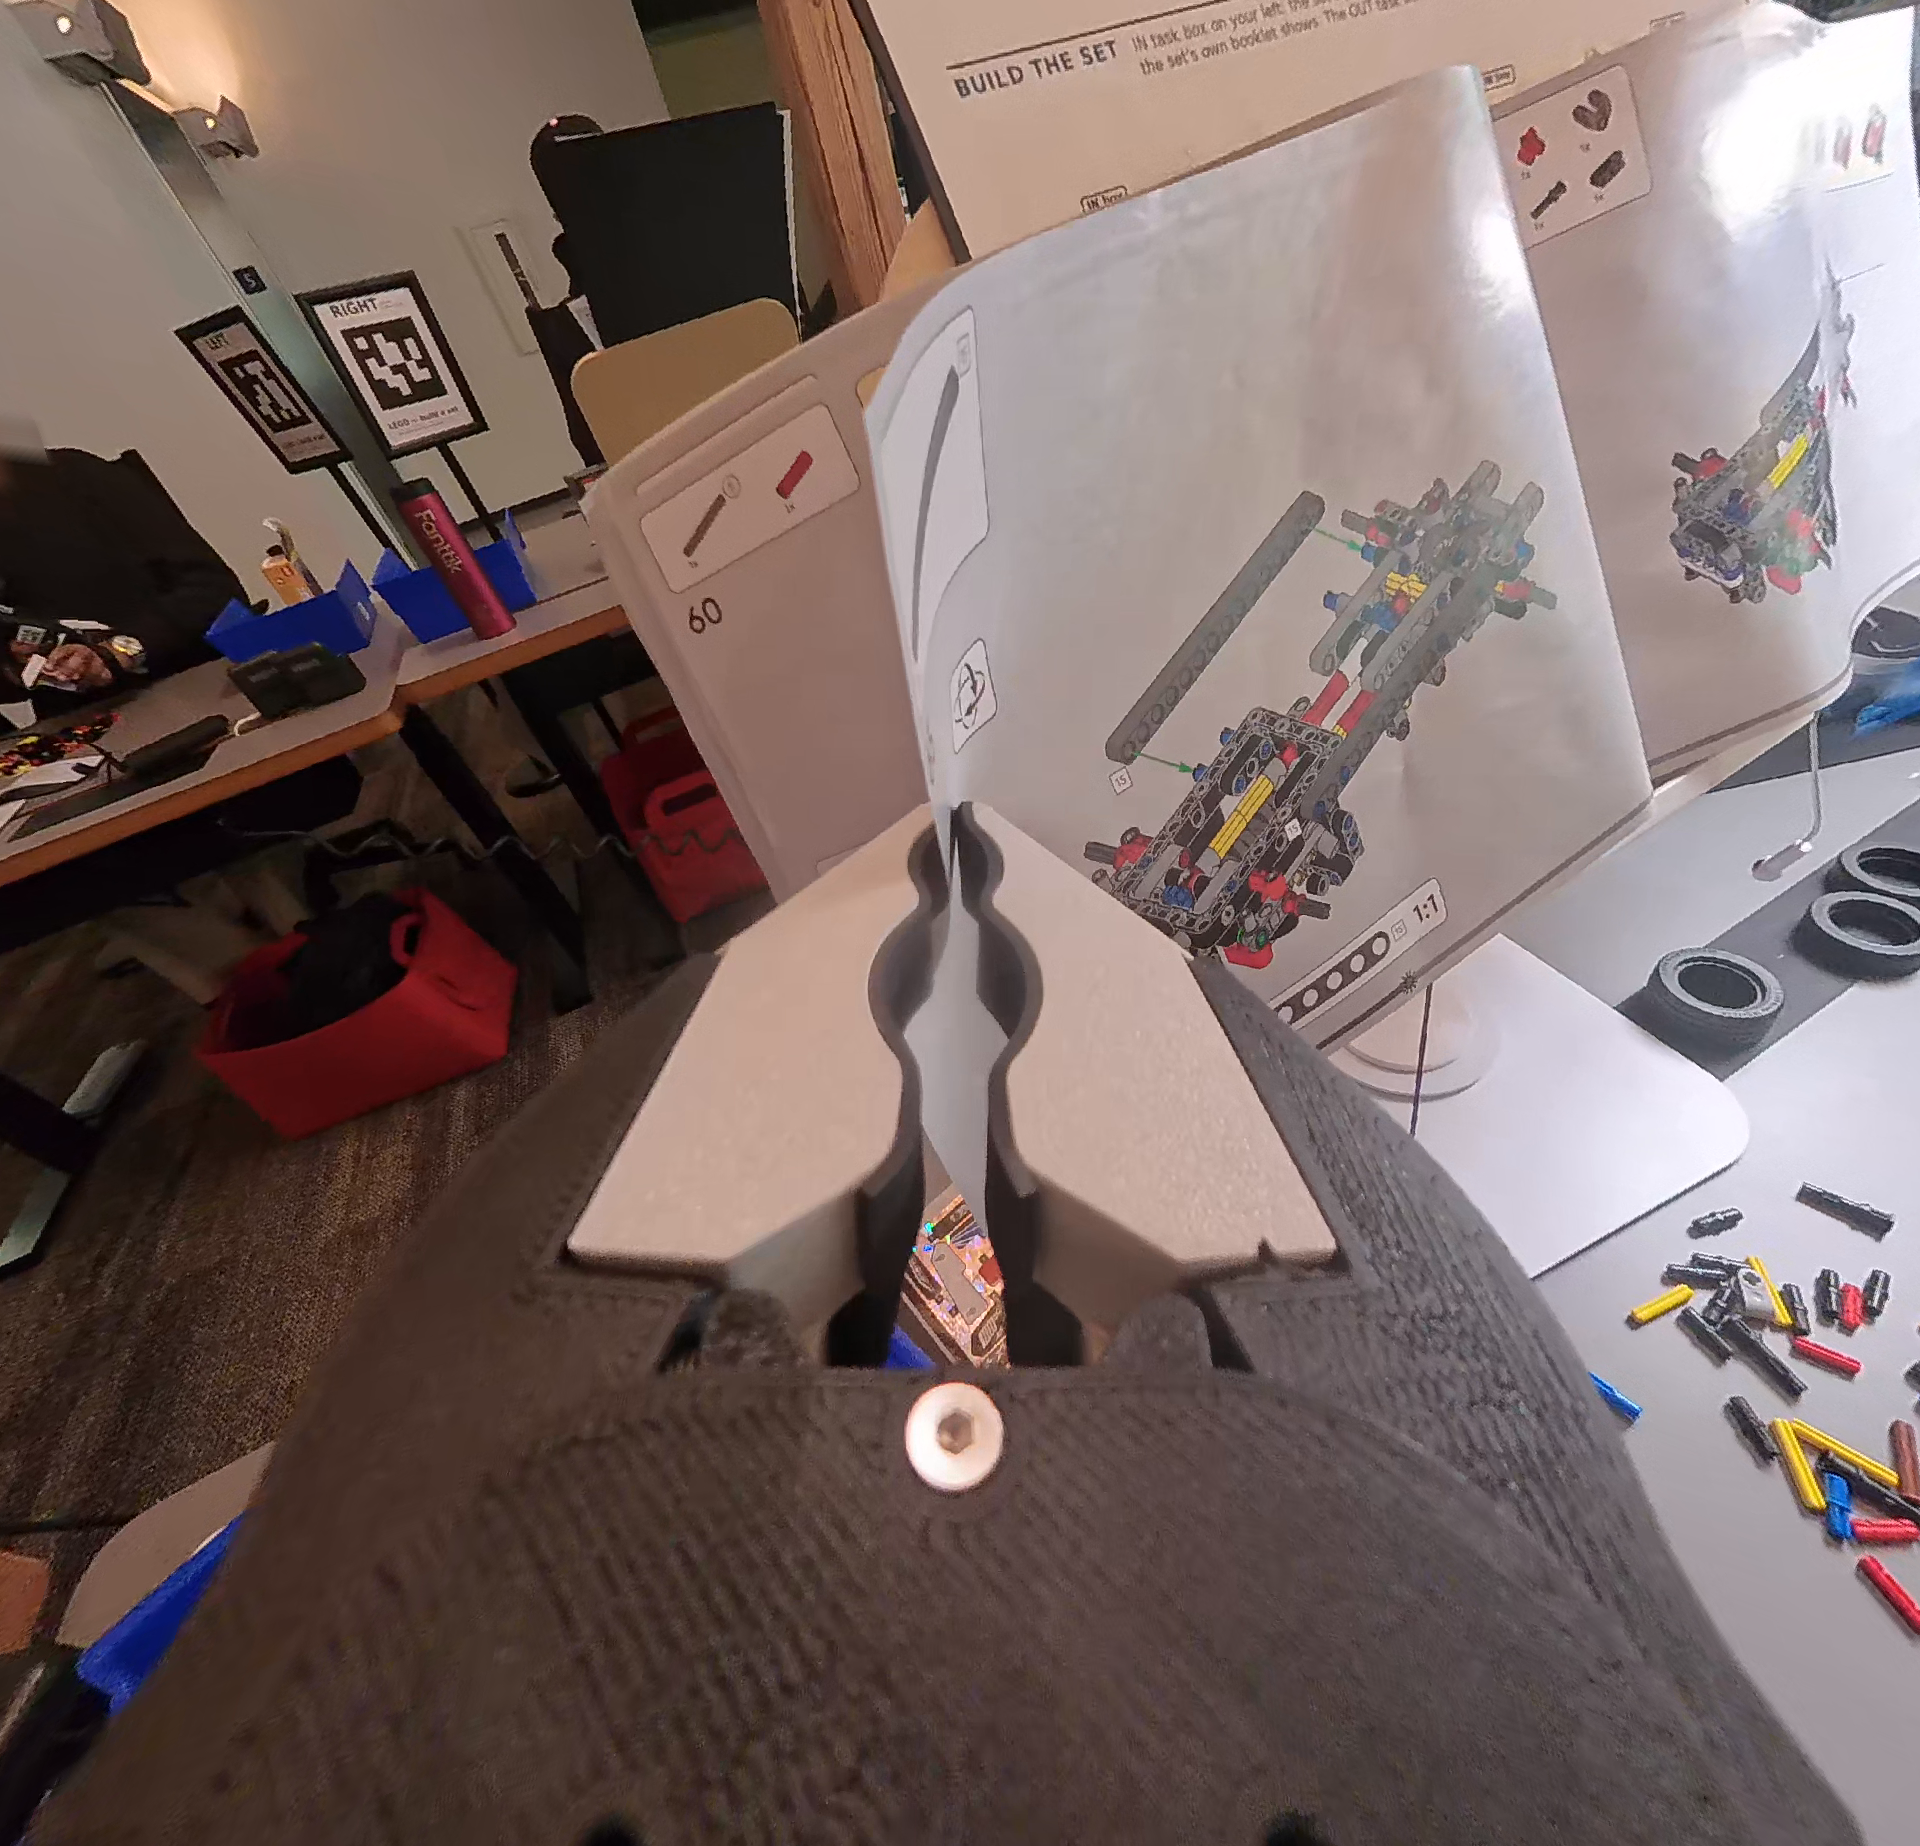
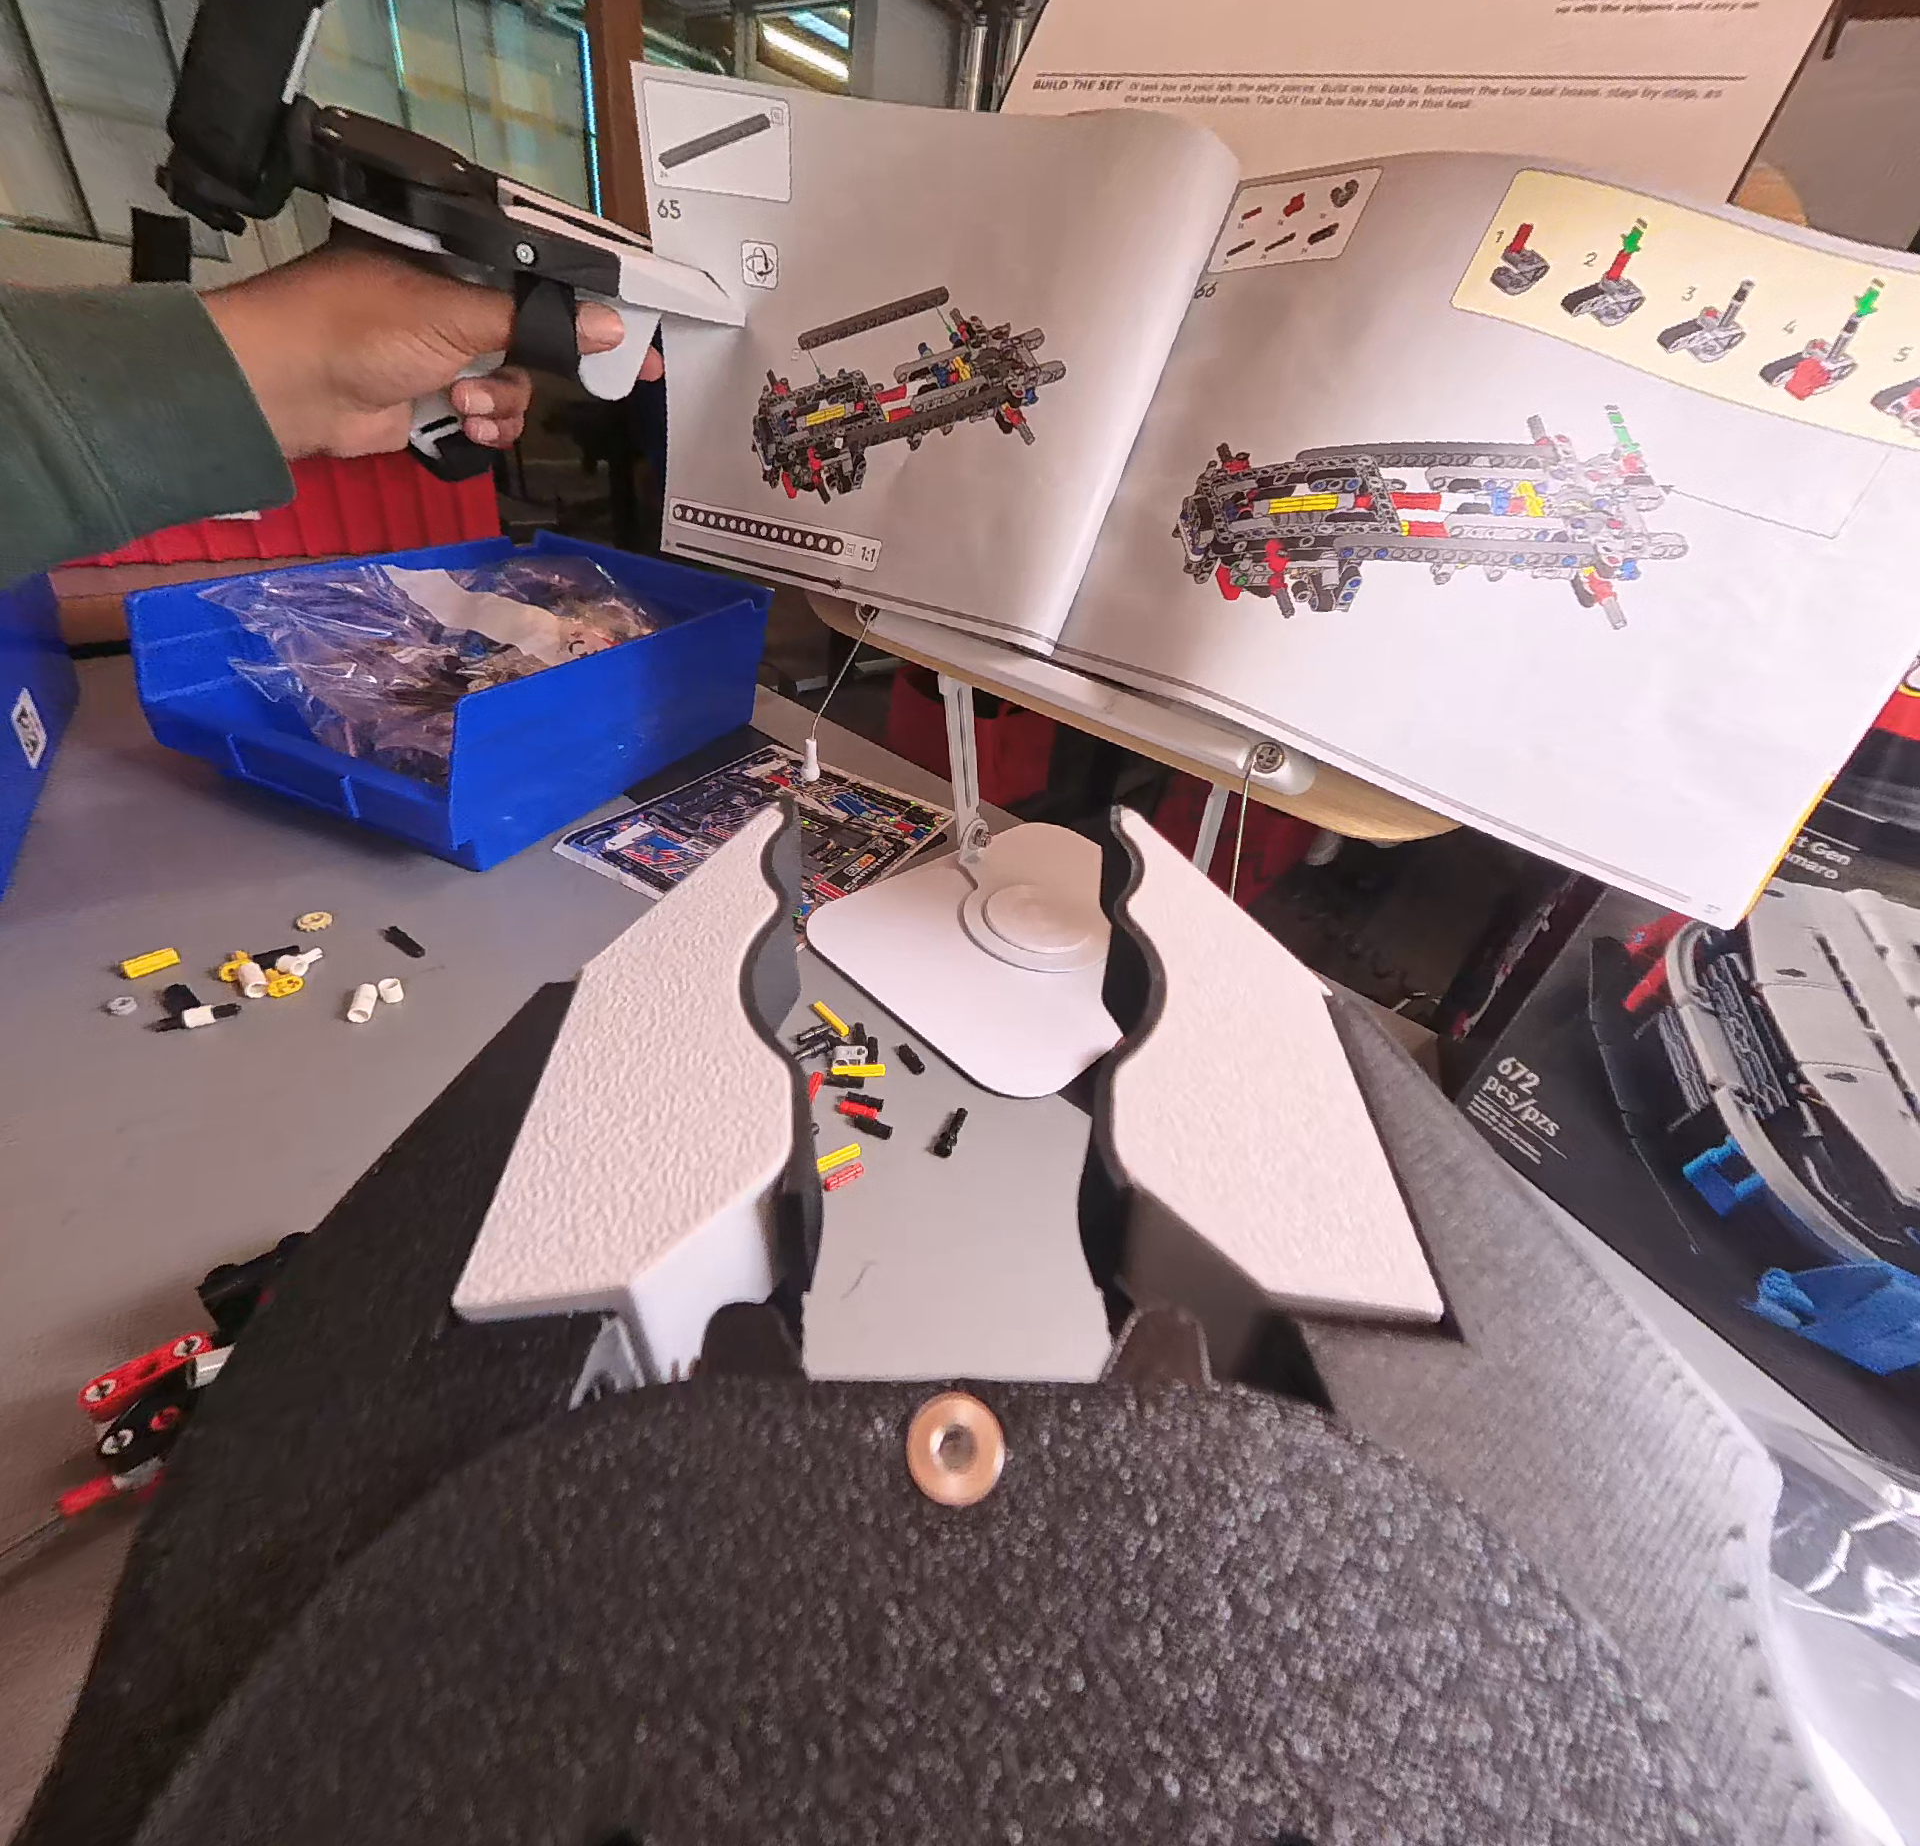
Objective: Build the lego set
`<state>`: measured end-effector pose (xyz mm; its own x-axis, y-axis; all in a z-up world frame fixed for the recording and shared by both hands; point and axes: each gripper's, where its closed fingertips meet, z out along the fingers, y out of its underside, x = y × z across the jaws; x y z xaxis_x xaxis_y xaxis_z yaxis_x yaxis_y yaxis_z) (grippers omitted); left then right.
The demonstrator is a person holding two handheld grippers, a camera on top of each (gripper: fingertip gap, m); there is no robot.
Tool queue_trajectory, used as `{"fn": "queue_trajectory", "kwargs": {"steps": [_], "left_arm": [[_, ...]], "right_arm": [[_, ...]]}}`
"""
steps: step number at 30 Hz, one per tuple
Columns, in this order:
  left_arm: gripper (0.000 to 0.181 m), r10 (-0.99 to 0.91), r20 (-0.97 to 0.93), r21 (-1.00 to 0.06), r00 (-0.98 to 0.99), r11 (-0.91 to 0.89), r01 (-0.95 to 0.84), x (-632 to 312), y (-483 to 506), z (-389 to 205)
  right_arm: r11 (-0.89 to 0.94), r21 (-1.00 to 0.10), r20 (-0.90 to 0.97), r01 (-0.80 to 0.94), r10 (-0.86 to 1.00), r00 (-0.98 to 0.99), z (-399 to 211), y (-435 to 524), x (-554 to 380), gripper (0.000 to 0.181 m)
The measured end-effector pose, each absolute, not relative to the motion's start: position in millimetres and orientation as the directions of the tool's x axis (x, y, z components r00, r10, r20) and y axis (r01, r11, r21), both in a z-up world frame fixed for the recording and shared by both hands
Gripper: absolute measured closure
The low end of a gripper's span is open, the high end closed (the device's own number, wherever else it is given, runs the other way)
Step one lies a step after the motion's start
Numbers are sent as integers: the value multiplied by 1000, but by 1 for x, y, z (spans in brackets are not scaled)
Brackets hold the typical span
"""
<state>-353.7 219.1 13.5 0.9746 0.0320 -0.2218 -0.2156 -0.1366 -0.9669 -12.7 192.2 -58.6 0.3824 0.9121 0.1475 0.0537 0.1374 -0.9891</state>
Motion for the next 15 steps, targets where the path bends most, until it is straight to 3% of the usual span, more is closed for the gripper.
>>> {"fn": "queue_trajectory", "kwargs": {"steps": [15], "left_arm": [[181,32,-232,-964,972,-144,-225,-352,217,13]], "right_arm": [[120,-991,134,60,910,393,-65,196,-12,130]]}}
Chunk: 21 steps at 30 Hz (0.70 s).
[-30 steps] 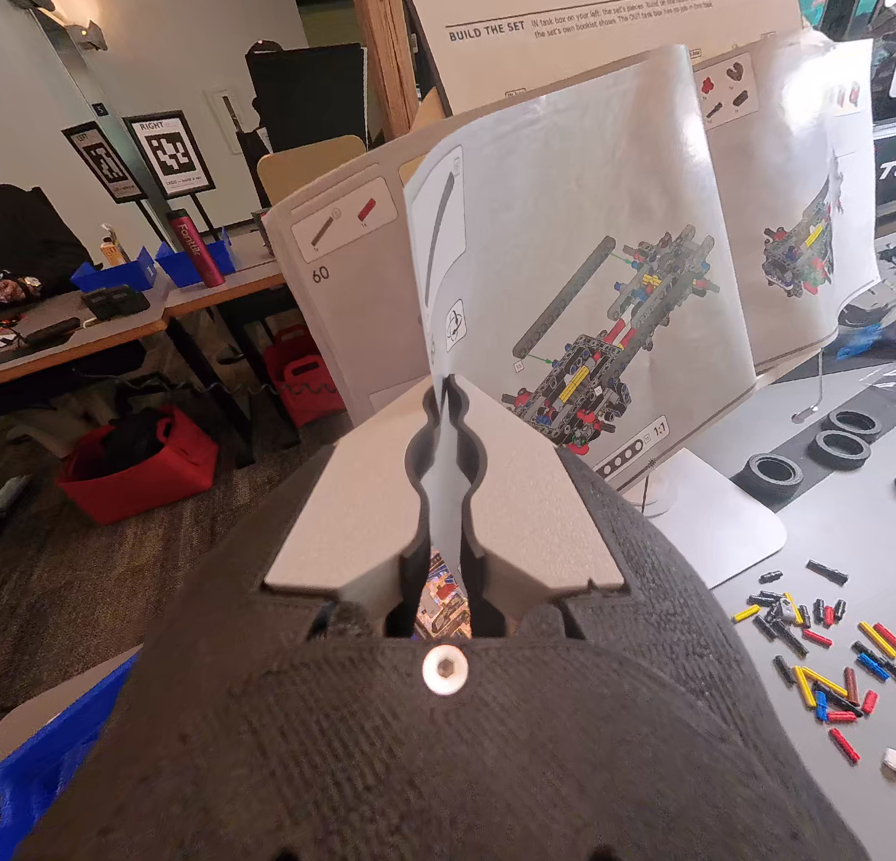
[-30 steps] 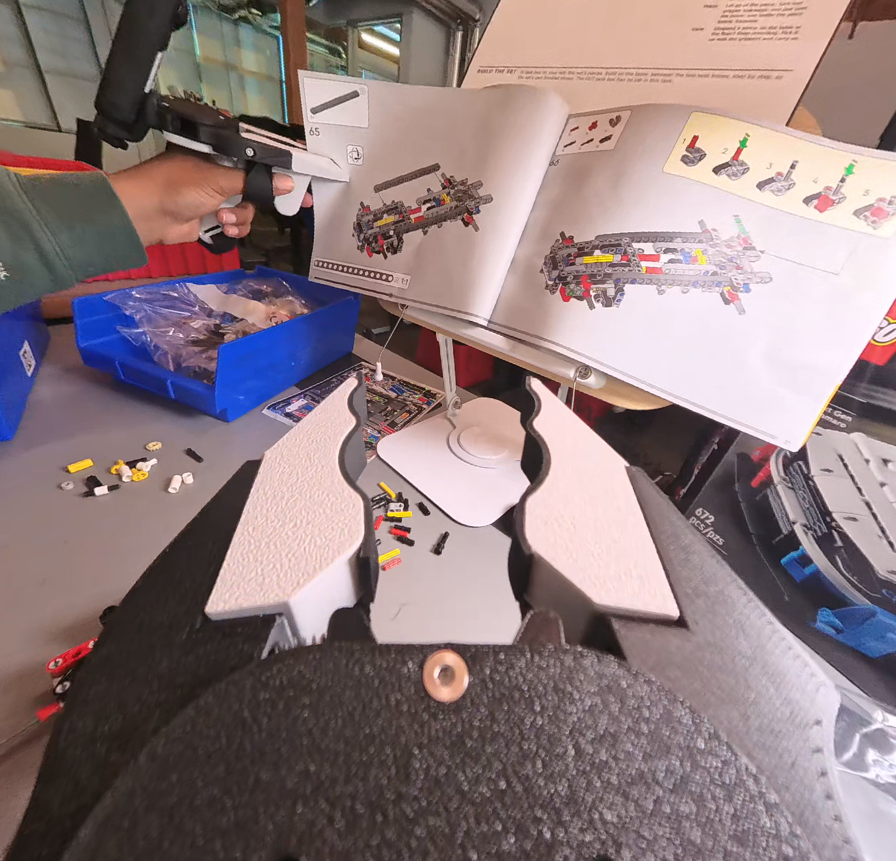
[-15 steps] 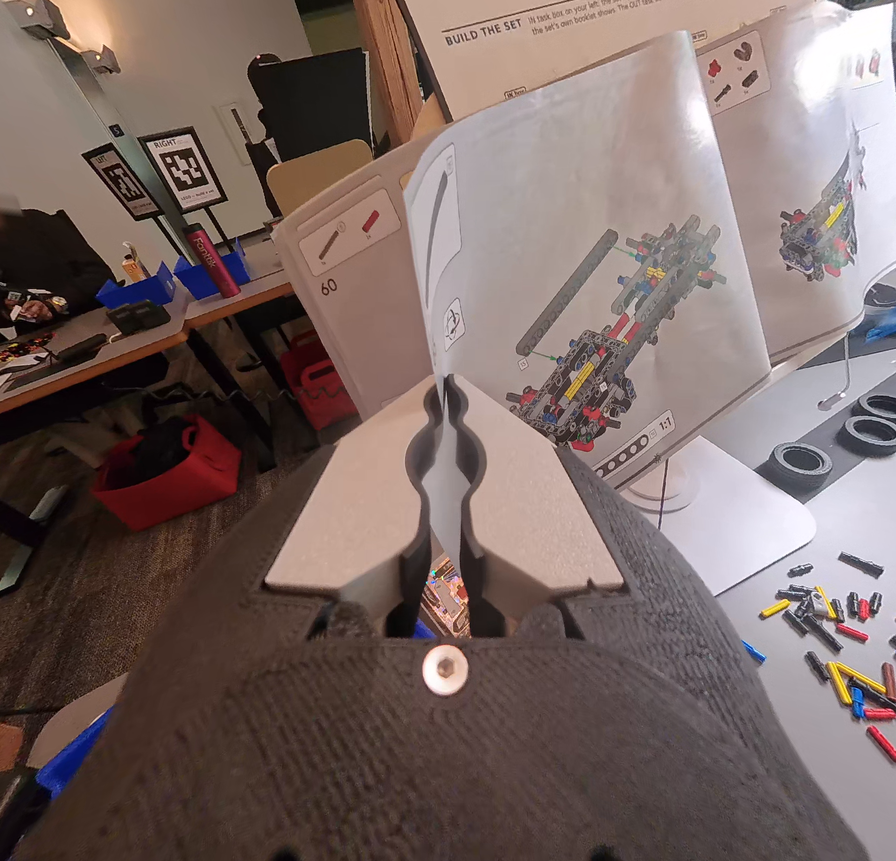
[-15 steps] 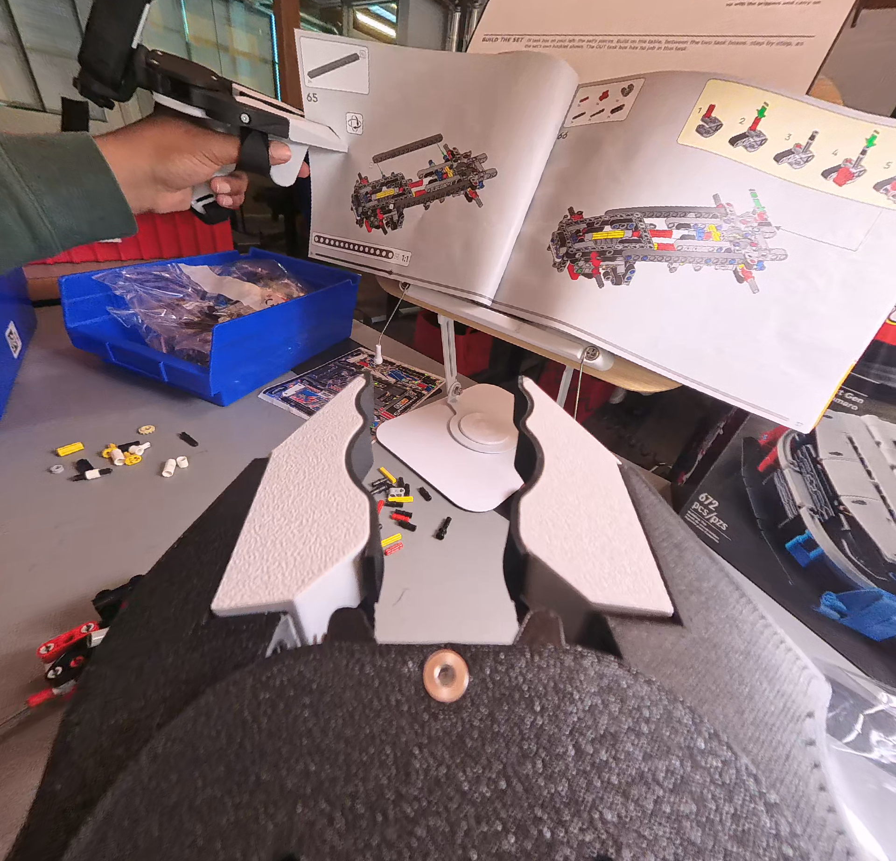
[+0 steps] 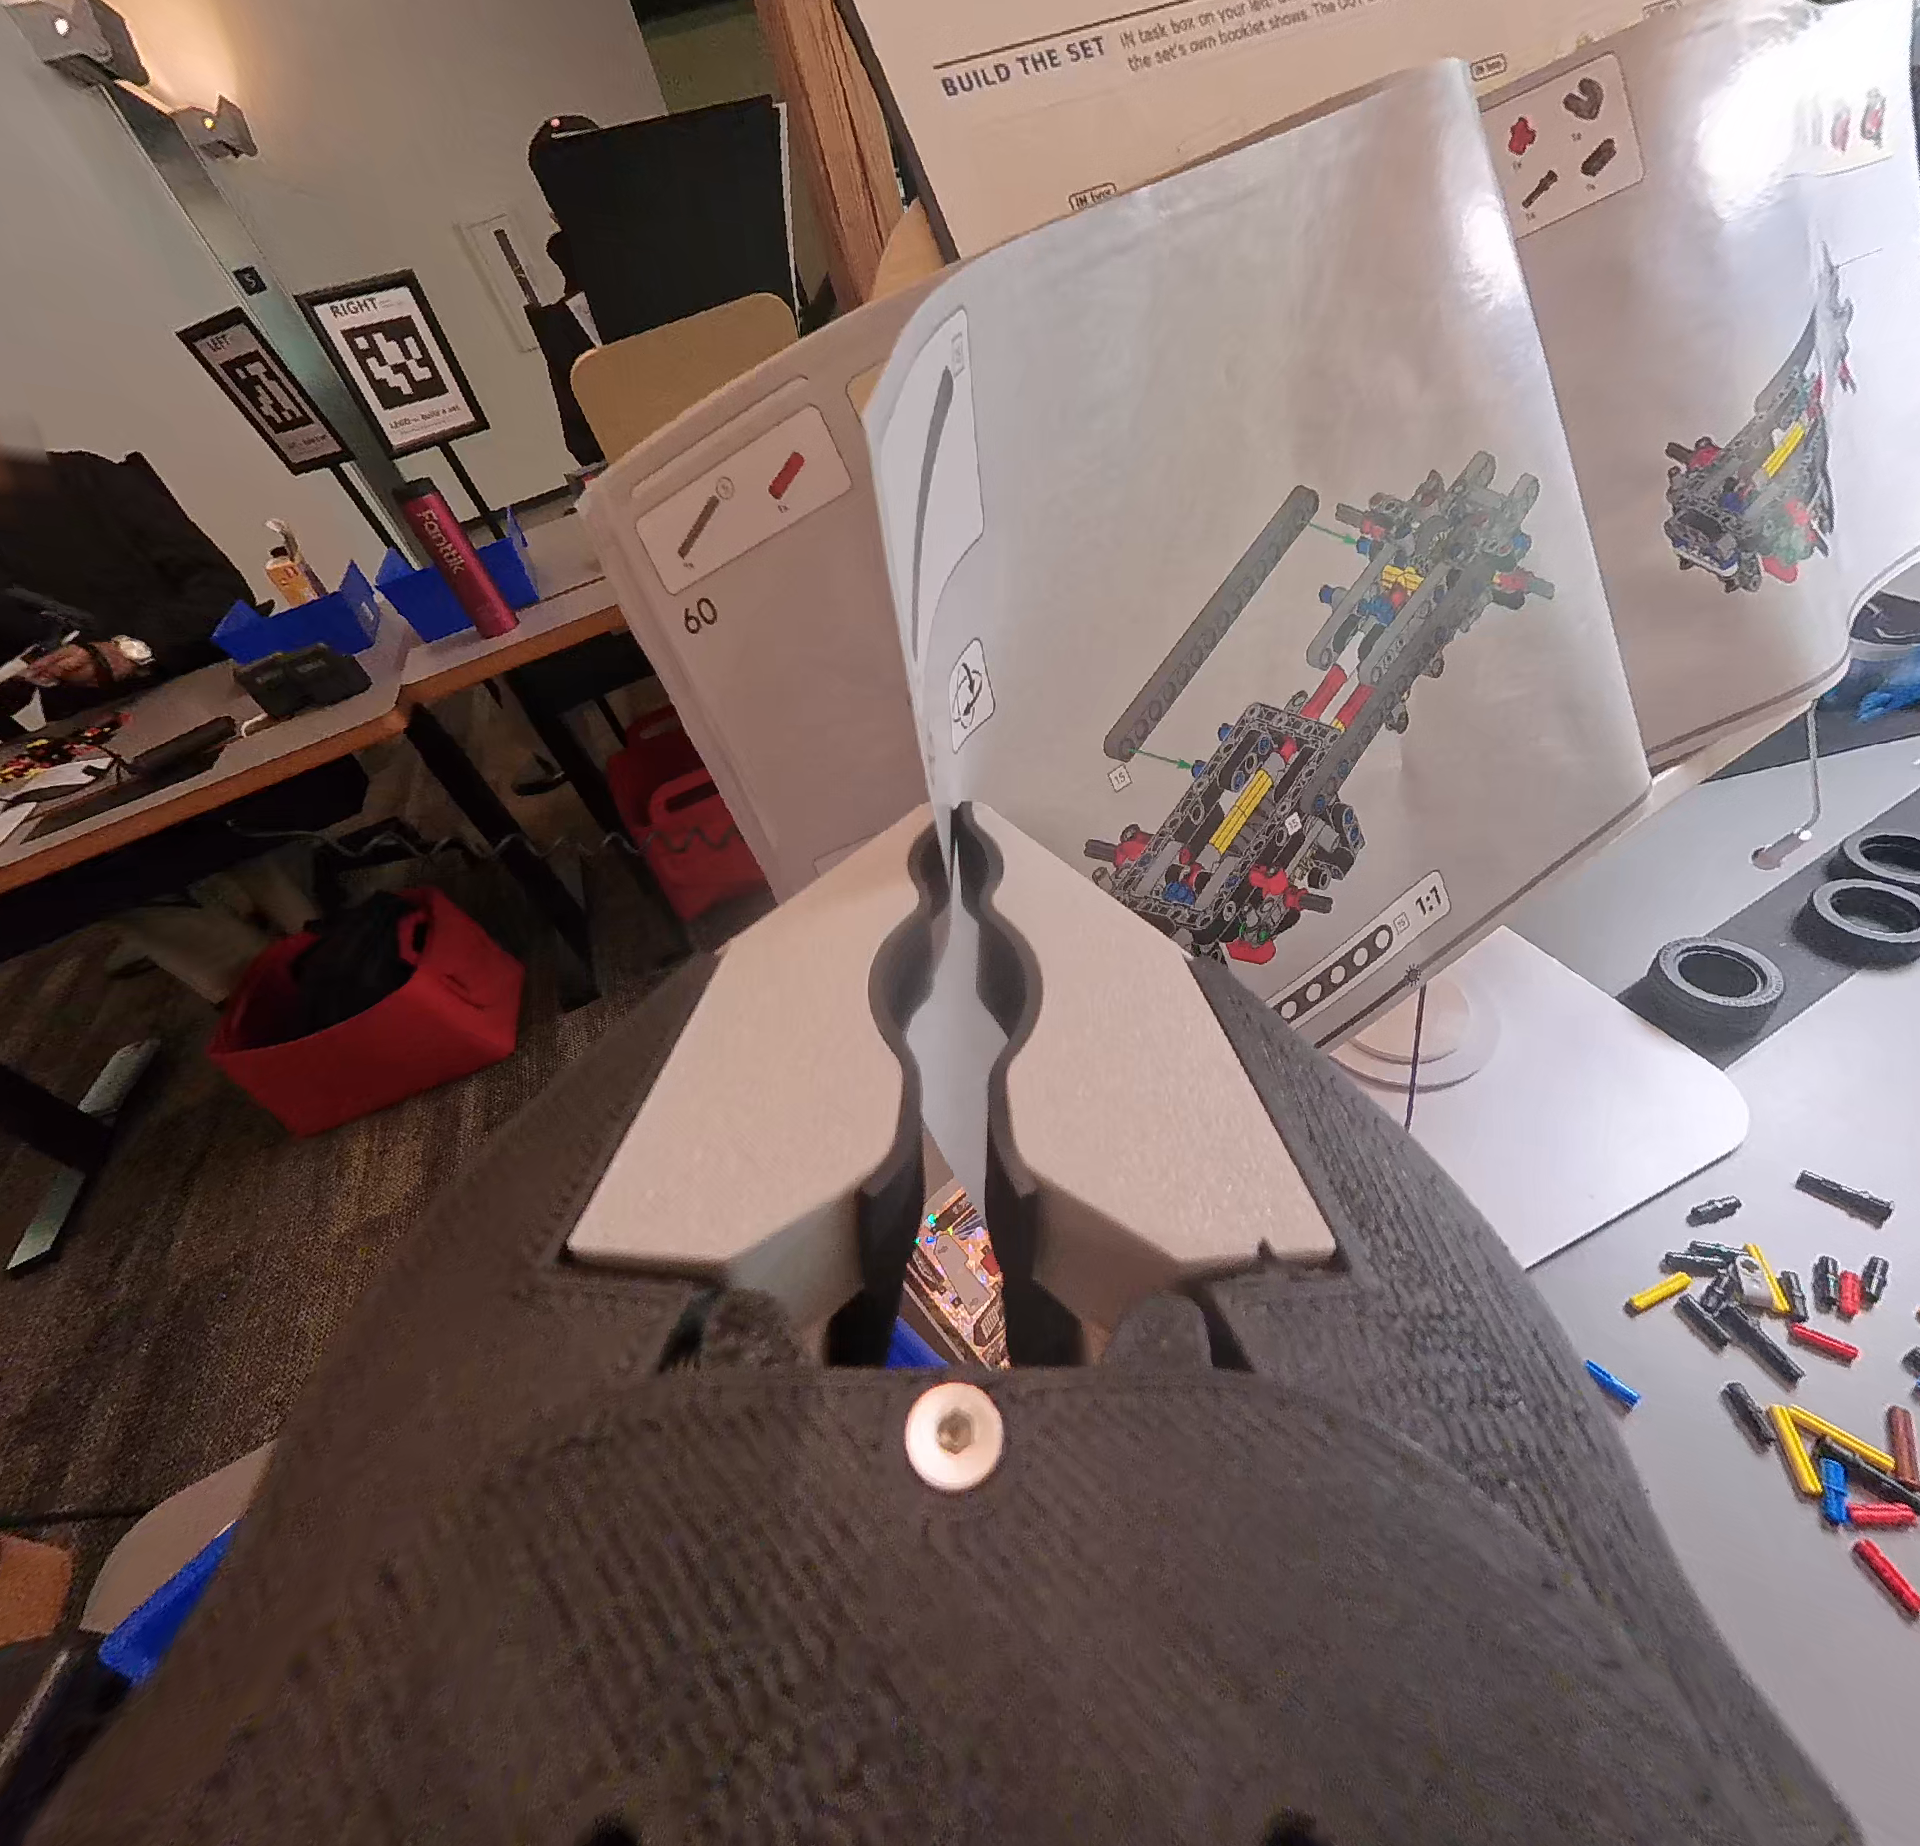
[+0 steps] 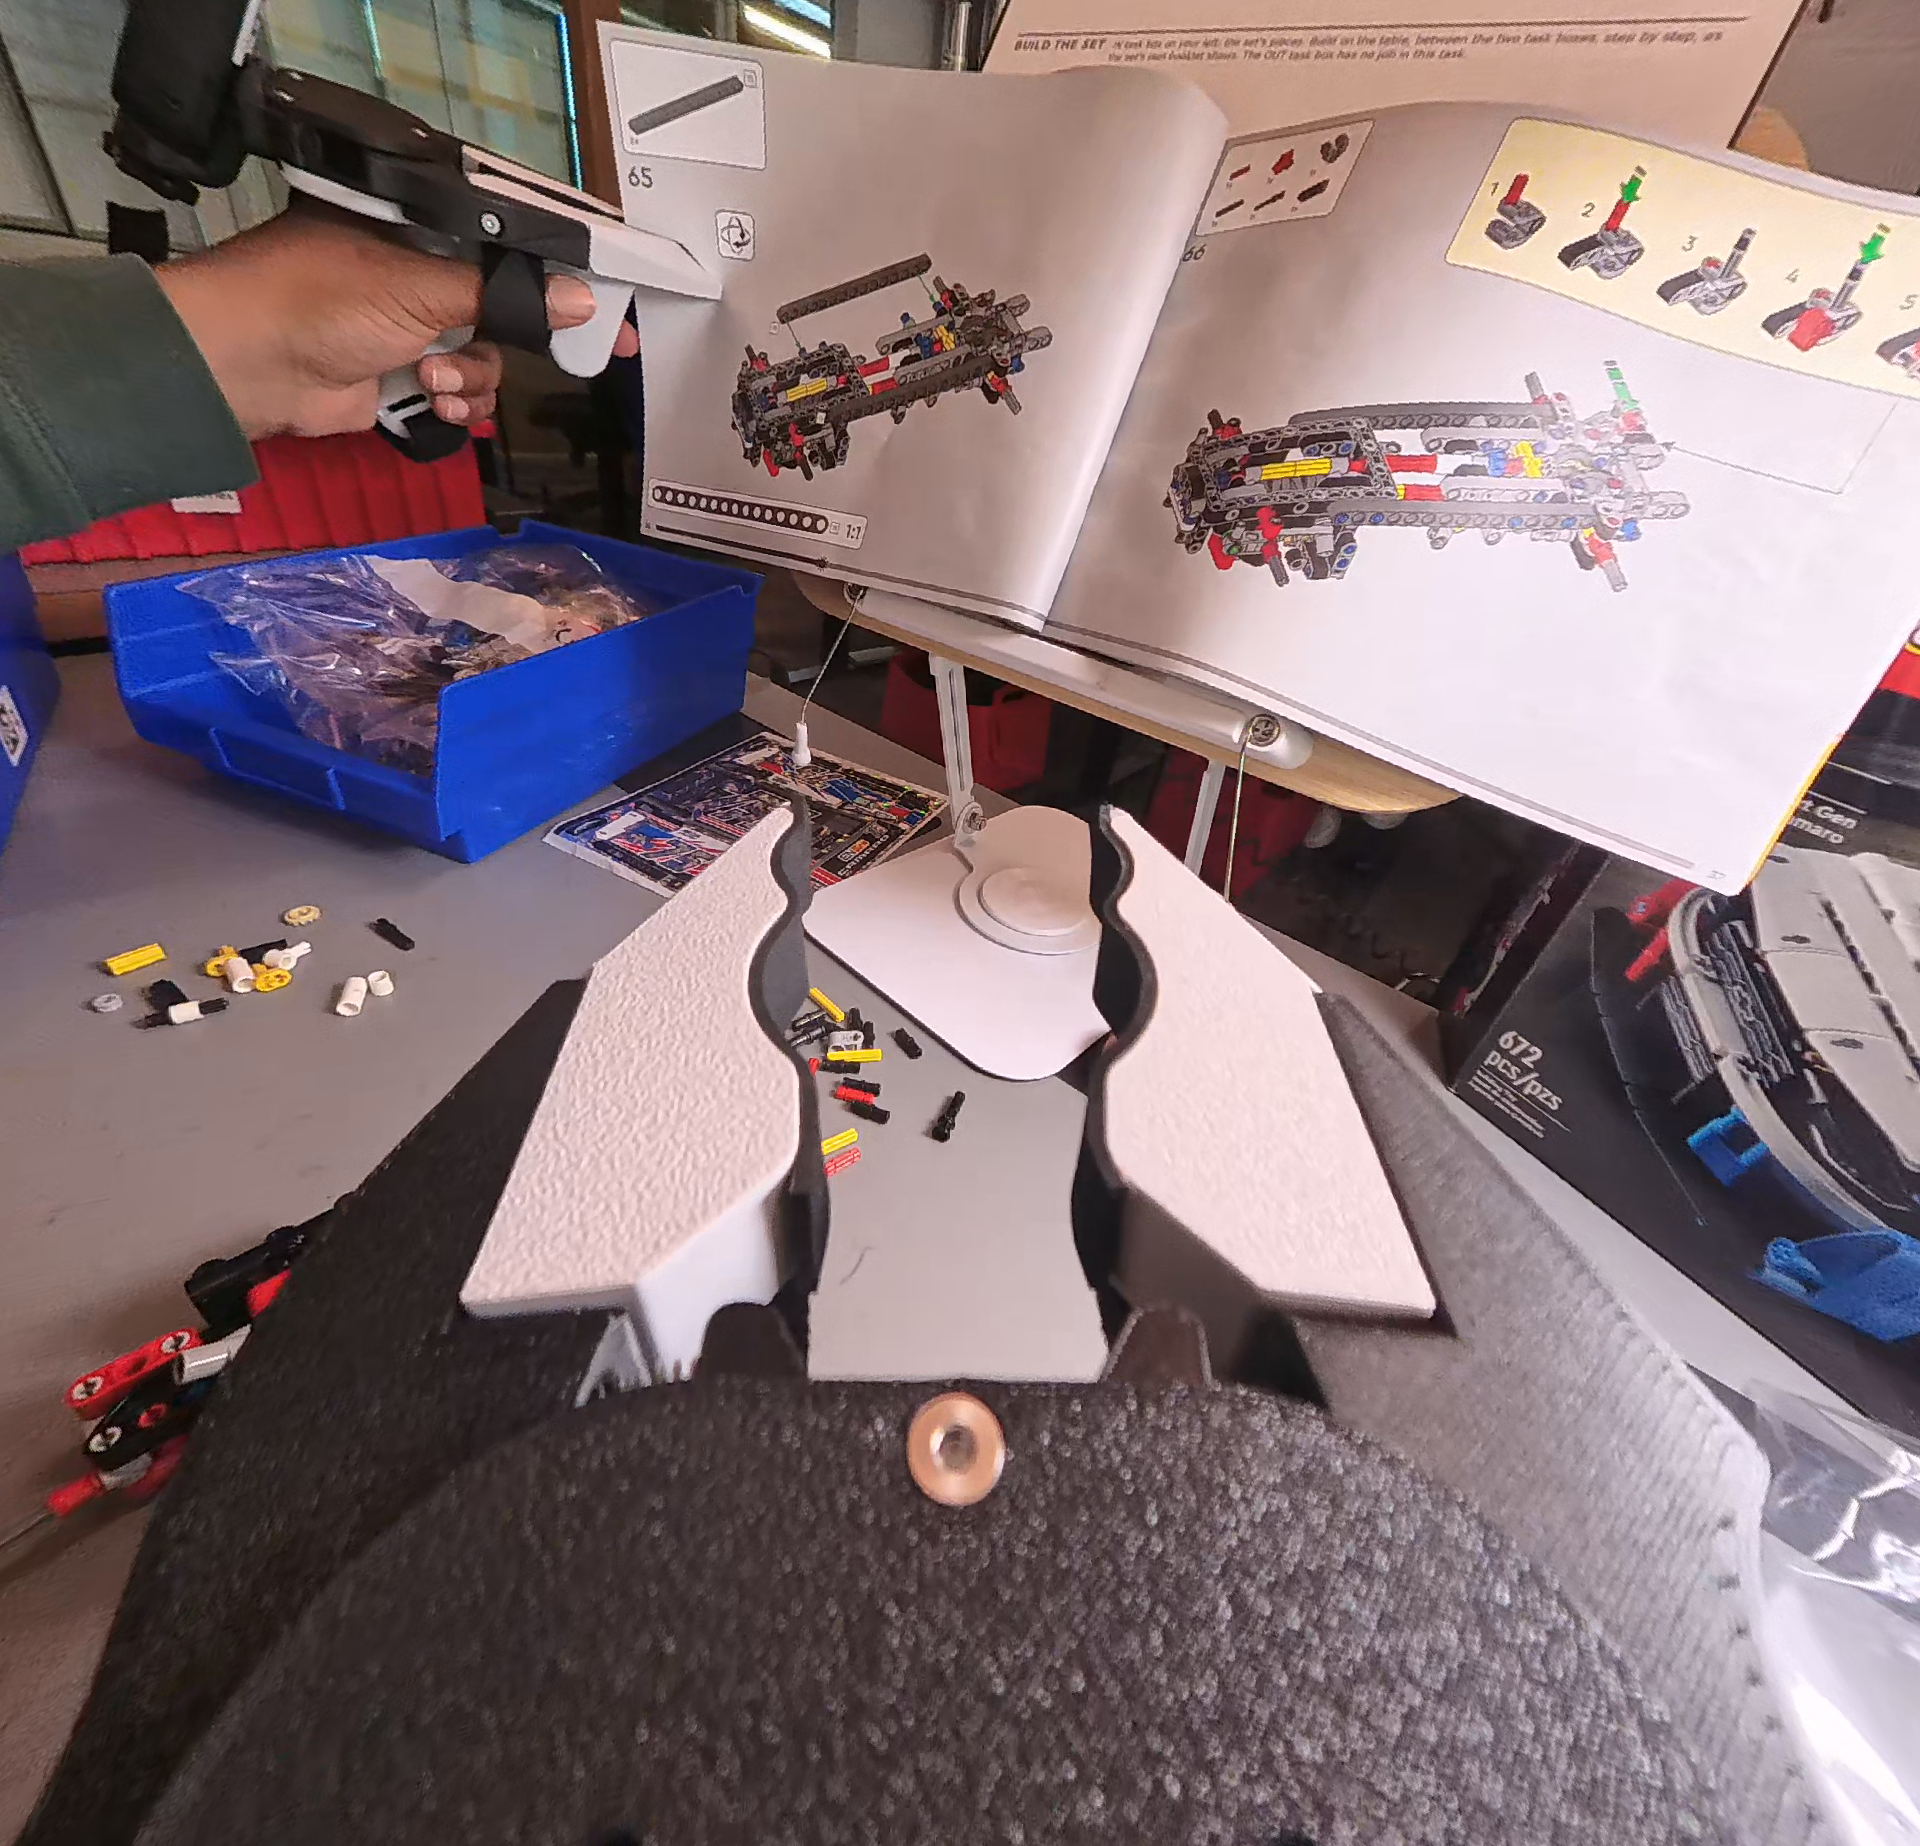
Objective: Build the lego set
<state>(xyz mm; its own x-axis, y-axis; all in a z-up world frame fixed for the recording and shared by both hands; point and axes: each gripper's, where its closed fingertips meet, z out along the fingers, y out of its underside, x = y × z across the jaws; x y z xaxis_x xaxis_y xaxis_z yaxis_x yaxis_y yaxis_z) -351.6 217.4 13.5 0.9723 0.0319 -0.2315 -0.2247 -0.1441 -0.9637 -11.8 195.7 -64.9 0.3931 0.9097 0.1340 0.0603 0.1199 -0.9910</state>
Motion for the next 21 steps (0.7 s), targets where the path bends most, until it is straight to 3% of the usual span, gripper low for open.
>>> {"fn": "queue_trajectory", "kwargs": {"steps": [15,21], "left_arm": [[181,11,-227,-964,974,-141,-223,-343,209,17],[181,-159,-189,-970,969,-125,-209,-296,193,20]], "right_arm": [[110,-992,123,56,909,398,-66,198,-10,132],[109,-993,116,40,898,424,-56,206,0,133]]}}
